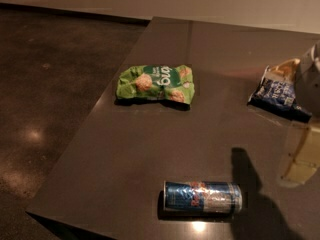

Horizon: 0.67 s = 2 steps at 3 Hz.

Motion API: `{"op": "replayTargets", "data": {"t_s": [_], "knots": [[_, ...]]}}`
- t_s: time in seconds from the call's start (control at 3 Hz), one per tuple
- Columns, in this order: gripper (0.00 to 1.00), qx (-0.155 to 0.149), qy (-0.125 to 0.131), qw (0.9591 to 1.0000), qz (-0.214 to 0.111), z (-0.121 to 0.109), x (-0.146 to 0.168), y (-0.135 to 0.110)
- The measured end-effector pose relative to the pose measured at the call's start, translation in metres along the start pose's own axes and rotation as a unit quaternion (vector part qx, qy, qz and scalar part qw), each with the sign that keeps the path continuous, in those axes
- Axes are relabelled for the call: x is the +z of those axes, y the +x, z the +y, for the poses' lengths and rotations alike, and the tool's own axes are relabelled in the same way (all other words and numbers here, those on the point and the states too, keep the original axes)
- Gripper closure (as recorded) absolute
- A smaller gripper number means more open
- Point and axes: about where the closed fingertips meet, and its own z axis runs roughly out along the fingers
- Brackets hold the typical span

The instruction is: Place redbull can upright

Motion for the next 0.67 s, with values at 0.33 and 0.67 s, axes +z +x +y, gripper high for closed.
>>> {"op": "replayTargets", "data": {"t_s": [0.33,0.67], "knots": [[0.0,-0.021,-0.028,0.9993,-0.011,0.035,0.01,-0.013],[0.0,-0.039,-0.048,0.9979,-0.019,0.063,0.026,-0.029]]}}
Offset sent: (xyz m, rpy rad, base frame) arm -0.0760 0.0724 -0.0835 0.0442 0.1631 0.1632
